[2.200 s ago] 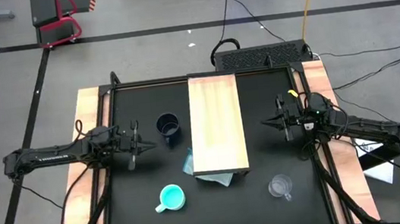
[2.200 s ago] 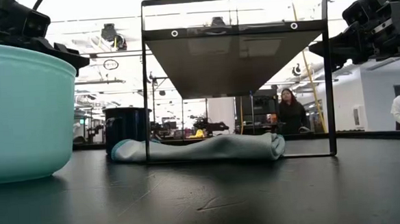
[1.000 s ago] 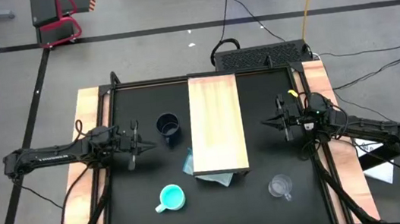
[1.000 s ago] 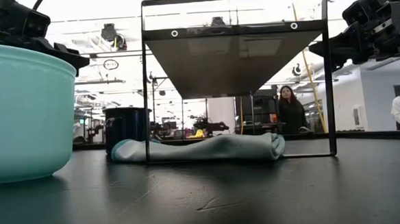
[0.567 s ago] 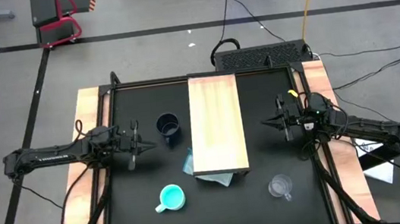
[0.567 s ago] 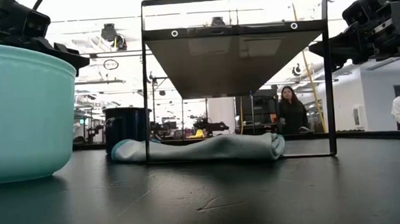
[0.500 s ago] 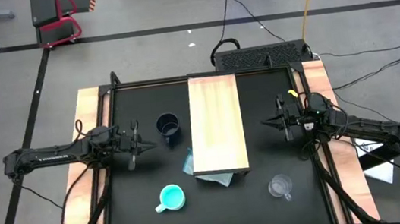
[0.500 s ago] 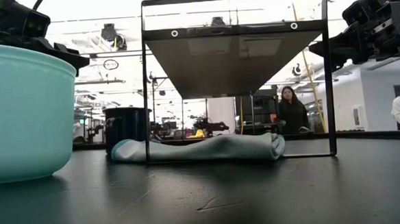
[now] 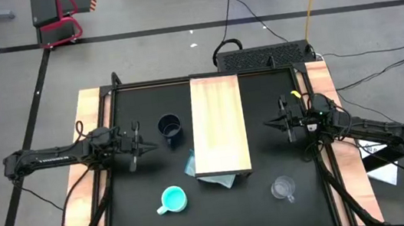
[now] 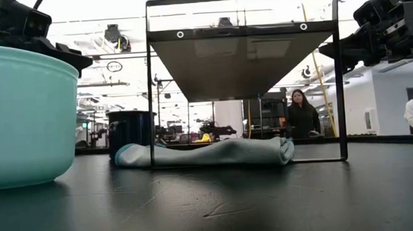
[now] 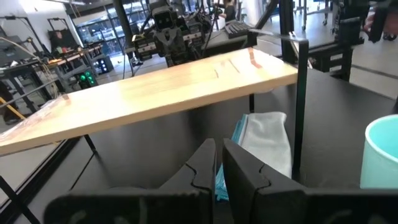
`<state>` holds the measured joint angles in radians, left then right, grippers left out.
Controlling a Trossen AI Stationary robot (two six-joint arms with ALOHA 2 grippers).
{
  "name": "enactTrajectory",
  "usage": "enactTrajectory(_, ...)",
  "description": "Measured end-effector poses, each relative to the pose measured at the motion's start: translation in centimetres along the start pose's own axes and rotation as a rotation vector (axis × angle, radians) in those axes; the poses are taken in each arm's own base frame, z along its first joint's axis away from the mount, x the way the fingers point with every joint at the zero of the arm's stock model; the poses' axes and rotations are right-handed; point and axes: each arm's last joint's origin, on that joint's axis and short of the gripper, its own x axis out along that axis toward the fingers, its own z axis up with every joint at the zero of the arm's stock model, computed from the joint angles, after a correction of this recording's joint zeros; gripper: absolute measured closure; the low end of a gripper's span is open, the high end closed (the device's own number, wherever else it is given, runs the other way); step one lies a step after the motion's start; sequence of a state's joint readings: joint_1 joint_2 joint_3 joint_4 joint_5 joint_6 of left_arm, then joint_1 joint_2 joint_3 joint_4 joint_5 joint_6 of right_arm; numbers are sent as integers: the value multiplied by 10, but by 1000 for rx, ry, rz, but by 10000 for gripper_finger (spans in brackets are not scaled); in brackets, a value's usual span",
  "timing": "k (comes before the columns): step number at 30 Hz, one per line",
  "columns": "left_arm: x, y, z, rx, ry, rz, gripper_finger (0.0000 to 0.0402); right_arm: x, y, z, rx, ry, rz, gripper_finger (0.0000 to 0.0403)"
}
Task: Stack small to large cups/mugs on shelf
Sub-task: Put the transparent mug on the shelf
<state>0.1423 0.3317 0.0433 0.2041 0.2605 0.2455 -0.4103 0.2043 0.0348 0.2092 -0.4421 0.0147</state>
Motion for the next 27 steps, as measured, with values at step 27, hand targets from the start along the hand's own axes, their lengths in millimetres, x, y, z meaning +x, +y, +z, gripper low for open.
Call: enactTrajectory(27, -1, 3, 13, -165, -138, 17, 369, 0, 3, 8, 42, -63, 88, 403)
